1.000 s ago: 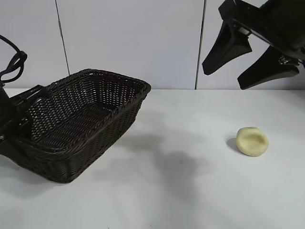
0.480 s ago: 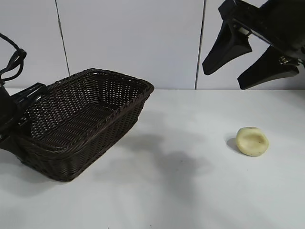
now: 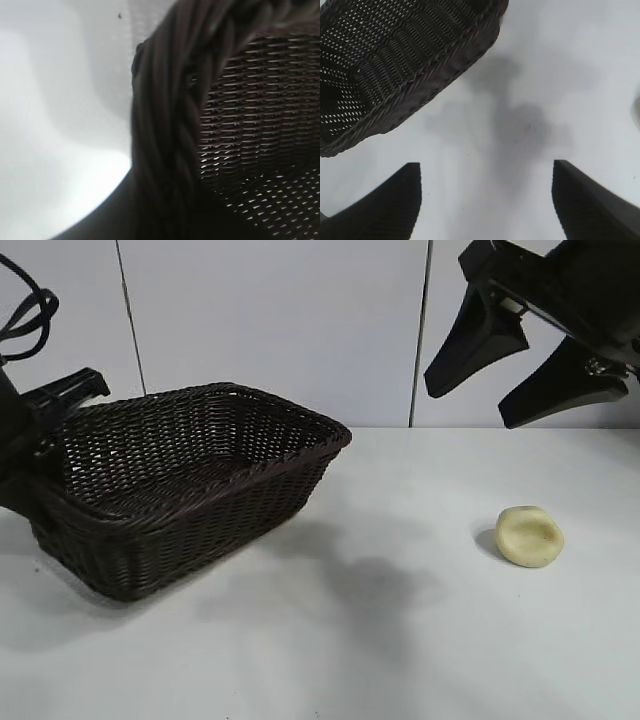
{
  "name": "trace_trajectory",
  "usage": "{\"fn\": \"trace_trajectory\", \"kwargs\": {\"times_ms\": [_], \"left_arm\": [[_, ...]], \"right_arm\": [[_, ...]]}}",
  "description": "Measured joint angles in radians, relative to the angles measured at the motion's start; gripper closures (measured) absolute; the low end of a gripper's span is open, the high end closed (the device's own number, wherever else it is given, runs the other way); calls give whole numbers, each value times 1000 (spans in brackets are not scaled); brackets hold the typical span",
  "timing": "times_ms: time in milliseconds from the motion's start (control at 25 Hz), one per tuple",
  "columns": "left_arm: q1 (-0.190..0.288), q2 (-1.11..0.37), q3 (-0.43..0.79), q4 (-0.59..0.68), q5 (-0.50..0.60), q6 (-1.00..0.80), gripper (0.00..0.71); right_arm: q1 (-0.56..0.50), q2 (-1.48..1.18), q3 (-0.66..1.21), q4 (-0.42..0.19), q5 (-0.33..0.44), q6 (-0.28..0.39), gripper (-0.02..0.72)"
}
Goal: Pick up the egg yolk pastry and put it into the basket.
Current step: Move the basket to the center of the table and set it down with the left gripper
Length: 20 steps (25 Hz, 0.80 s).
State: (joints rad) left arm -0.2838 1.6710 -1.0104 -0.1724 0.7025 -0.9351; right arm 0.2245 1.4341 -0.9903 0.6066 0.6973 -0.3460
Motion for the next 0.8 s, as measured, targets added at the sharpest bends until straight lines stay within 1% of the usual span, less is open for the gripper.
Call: {"fn": "trace_trajectory", "kwargs": {"times_ms": [240, 320, 480, 680, 800], "left_arm": [[1, -6, -65, -98, 36, 151, 610], [12, -6, -75, -139, 38, 207, 610], [69, -6, -79, -206, 69, 355, 610], [154, -6, -84, -279, 130, 626, 610], [179, -6, -85, -306, 165, 781, 610]], "right_arm": [[0, 0, 0, 0, 2, 0, 175], [0, 0, 0, 0, 3, 0, 175], [0, 0, 0, 0, 8, 0, 175], [0, 0, 0, 0, 11, 1, 175], [0, 0, 0, 0, 11, 1, 175]]}}
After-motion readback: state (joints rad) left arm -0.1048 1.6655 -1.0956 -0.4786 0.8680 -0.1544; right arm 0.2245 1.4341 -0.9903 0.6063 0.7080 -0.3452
